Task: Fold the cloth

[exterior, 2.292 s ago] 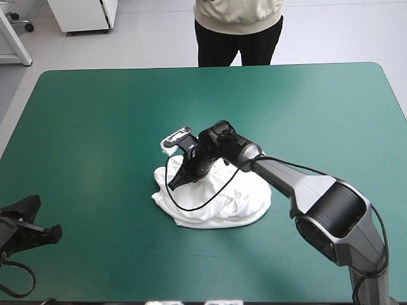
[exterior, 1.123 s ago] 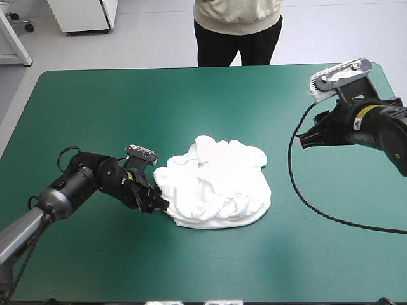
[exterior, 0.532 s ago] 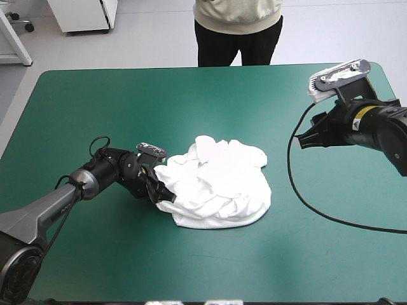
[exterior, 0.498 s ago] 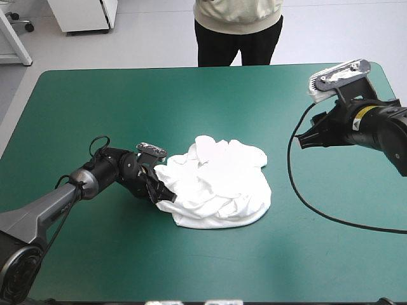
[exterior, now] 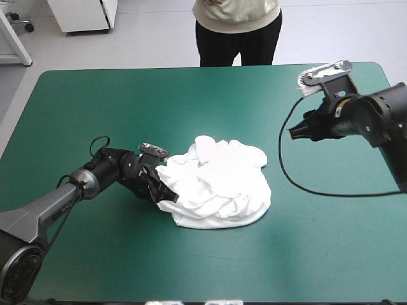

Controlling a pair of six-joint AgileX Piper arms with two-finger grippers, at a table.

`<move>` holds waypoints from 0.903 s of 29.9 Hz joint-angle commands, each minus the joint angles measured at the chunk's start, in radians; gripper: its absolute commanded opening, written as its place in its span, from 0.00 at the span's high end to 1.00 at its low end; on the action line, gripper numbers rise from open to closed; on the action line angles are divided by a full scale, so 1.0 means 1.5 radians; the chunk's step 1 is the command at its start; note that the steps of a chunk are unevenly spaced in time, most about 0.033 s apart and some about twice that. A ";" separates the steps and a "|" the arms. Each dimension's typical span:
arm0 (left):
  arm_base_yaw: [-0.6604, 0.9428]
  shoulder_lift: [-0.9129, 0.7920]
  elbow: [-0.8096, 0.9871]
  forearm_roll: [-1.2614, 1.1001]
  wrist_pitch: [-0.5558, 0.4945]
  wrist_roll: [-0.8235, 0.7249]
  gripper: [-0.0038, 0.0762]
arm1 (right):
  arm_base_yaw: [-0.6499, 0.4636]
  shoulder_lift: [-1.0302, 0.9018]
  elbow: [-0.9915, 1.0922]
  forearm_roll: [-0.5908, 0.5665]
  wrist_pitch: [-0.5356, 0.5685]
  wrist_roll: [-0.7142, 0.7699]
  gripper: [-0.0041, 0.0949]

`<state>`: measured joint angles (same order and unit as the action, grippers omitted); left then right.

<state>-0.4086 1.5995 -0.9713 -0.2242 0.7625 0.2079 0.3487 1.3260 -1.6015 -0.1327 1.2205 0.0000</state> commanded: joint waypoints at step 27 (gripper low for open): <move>-0.006 -0.001 -0.002 -0.011 0.019 0.010 0.96 | -0.026 0.398 -0.005 0.192 -0.155 -0.102 0.57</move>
<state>-0.4086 1.5995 -0.9713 -0.2280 0.7664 0.2194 0.3157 1.9528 -1.5829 0.1306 0.9876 -0.1303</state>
